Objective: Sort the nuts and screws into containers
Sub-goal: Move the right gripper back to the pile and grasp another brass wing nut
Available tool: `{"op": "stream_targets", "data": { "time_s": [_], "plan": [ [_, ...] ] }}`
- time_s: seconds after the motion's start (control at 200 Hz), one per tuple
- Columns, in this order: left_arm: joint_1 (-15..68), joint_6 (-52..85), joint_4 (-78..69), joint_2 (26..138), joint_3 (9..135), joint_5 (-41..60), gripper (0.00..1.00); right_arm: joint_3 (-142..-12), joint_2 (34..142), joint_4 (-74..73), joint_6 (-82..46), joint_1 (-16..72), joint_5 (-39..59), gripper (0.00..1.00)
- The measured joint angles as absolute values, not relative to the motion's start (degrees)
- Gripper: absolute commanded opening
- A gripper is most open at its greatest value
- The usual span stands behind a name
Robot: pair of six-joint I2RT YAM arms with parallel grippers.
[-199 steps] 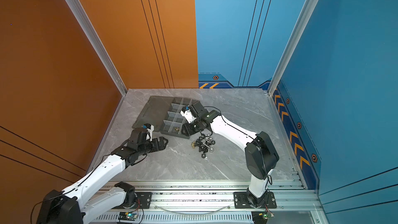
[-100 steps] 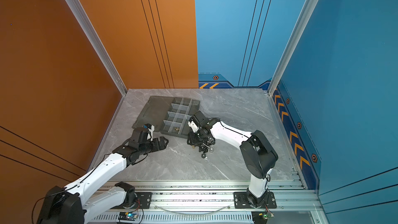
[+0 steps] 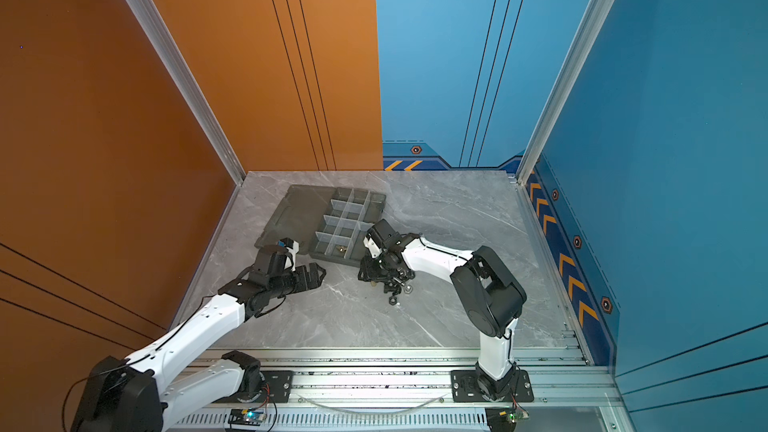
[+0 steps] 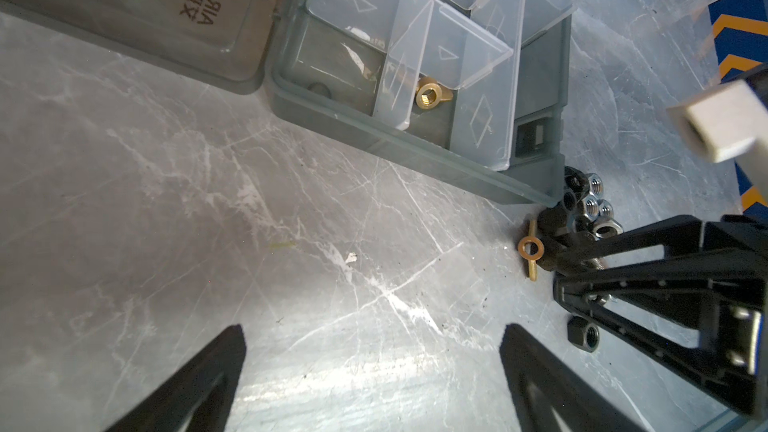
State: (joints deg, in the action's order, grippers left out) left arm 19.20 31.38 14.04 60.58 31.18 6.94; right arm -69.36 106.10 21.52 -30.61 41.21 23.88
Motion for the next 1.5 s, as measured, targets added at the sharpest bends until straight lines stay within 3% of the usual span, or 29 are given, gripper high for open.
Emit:
{"op": "stream_targets", "data": {
  "time_s": [1.021, 1.502],
  "plan": [
    [19.2, 31.4, 14.0, 60.6, 31.2, 6.9, 0.98, -69.1, 109.5, 21.2, -34.5, 40.9, 17.9, 0.46],
    [19.2, 31.4, 14.0, 60.6, 31.2, 6.9, 0.97, -69.1, 110.3, 19.8, -35.9, 40.9, 17.5, 0.29]
  ]
}}
